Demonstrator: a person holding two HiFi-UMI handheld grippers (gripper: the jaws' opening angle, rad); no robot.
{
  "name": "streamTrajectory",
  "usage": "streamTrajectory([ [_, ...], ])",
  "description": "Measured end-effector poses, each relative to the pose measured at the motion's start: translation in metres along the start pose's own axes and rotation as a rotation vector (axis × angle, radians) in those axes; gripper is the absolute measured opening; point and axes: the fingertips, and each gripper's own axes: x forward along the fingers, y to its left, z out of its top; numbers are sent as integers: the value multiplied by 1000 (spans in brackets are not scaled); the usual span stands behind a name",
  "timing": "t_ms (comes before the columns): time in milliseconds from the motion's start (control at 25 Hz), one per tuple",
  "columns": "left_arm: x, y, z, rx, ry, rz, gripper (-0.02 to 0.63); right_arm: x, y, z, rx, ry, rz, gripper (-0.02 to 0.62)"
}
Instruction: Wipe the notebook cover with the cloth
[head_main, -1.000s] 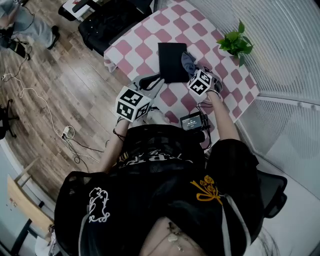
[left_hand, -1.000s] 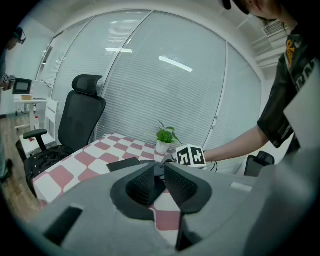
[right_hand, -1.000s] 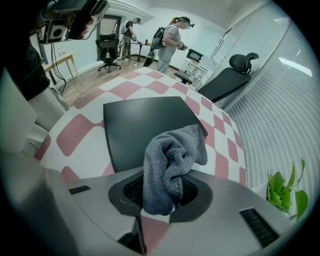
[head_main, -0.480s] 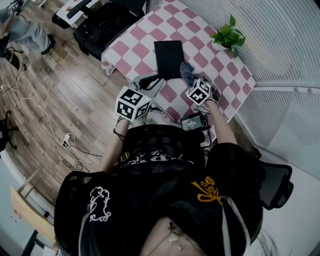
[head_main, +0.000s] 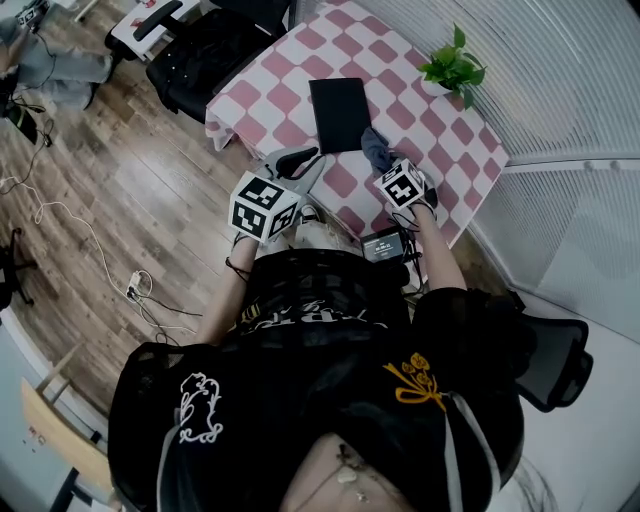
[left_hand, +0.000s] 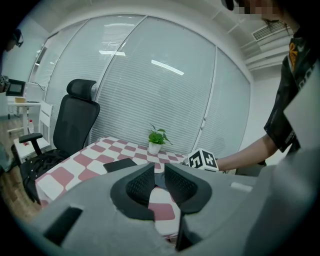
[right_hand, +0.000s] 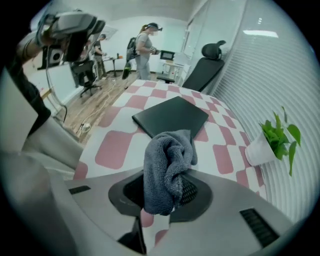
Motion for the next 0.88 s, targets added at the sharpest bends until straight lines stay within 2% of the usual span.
streamTrajectory([
  [200, -24, 5, -5, -3, -8, 24, 63, -29, 1, 28, 228, -133, -33, 86],
  [480, -64, 11, -9, 5, -32, 43, 63, -75, 39, 85, 449, -367, -1, 86],
  [640, -89, 13, -13, 8, -40, 41, 63, -97, 67, 109, 533, -454, 6, 86],
  [880, -120, 14, -28, 16, -33, 30, 63, -118, 109, 129, 597, -524, 0, 85],
])
